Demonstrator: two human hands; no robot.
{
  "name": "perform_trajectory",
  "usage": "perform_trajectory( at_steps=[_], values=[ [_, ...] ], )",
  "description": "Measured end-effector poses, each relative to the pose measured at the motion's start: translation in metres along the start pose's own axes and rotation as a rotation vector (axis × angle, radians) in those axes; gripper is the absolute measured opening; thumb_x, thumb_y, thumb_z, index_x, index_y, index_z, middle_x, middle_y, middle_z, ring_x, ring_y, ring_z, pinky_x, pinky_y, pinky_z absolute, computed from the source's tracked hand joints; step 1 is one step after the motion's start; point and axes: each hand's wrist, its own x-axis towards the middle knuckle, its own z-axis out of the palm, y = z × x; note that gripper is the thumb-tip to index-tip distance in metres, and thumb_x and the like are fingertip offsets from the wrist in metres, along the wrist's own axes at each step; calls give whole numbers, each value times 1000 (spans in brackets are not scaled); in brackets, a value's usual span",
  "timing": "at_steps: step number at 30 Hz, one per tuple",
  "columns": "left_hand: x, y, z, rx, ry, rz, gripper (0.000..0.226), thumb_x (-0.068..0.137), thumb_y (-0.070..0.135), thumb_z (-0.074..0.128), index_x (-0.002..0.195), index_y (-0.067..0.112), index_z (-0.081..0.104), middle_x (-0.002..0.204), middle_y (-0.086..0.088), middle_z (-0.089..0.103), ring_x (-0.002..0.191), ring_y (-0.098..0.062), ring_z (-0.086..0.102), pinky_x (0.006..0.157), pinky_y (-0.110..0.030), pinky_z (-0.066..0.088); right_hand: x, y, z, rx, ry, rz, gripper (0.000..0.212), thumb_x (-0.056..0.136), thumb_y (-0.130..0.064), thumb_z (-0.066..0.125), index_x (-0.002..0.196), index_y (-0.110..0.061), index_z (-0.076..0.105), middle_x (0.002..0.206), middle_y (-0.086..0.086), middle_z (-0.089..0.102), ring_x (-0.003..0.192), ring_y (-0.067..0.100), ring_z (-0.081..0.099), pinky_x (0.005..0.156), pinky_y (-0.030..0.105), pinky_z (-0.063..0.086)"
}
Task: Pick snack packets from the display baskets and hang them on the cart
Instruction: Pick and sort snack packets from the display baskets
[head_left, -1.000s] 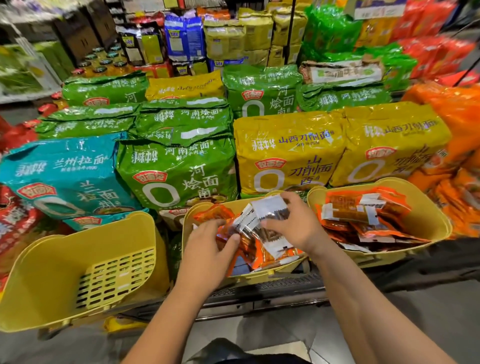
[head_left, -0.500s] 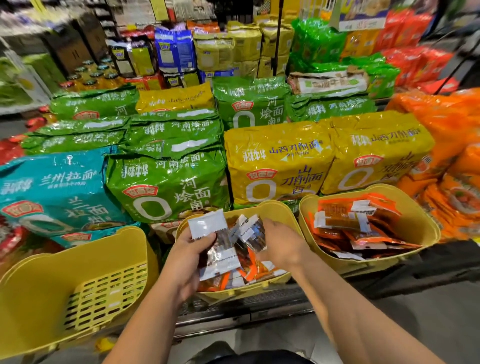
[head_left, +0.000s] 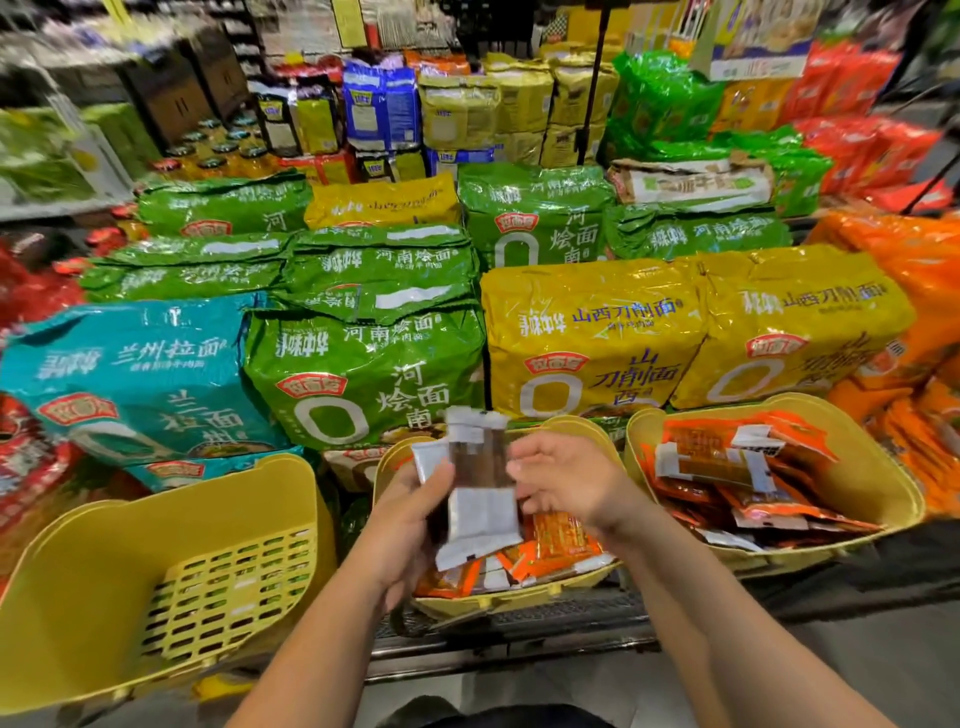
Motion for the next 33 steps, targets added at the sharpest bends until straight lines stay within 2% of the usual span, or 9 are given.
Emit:
perform_trajectory(
  at_steps=[5,7,9,11,15,21,26,31,33],
  values=[
    [-4,8,-8,55,89,48,38,91,-8,61,124,12,62,112,-13,76,95,-28,74,84,-49,60,24,13,-13,-391,290,-105,15,98,-25,62,89,-28,74,83,-9,70,80,12,63,78,38,54],
    [-6,10,-14,-14,142,35,36,94,-8,53,120,13,64,110,-14,76,89,-27,74,81,-47,60,33,13,-20,-811,281,-163,16,97,-29,62,104,-22,74,99,-4,72,94,16,64,86,33,48],
    [-6,11,-21,-122,175,28,35,95,-2,47,119,14,67,111,-13,75,91,-29,72,84,-48,58,43,17,-18,-1136,148,-134,47,92,-44,67,131,-18,63,128,4,65,120,25,56,99,34,44],
    [-9,10,-25,-230,156,-2,30,93,10,51,118,13,68,109,-12,76,90,-28,73,85,-47,57,53,25,-12,-1155,68,-17,71,83,-52,72,142,-18,50,138,7,58,128,31,51,102,42,46],
    [-18,11,-31,-103,112,45,52,76,13,78,126,12,63,115,-14,74,98,-32,73,82,-46,60,66,40,0,-1192,46,-12,68,77,-45,79,129,-15,49,129,9,52,120,32,53,94,45,50],
    [-26,12,-37,-83,227,90,31,90,0,62,119,13,63,94,-6,77,73,-19,74,55,-32,57,56,14,-8,-797,176,-200,28,78,-19,81,75,-24,54,70,-7,52,63,11,50,61,34,39],
    [-31,14,-39,-99,270,85,21,96,4,56,110,17,64,78,1,76,59,-12,70,44,-25,51,26,-20,-19,-100,221,-360,24,86,4,73,93,-18,68,79,-6,69,70,4,61,70,21,51],
    [-31,21,-29,-154,123,-20,43,90,36,63,126,14,67,115,-11,75,105,-30,72,92,-48,57,-2,-47,-9,343,173,-292,16,90,0,68,101,-12,68,92,4,76,80,14,69,68,25,57],
    [-33,23,-22,-106,41,-22,50,88,40,64,131,15,64,124,-12,72,115,-32,68,100,-51,53,-6,-43,5,286,102,-182,15,88,-5,73,102,-10,68,91,11,75,74,19,65,57,26,49]
  ],
)
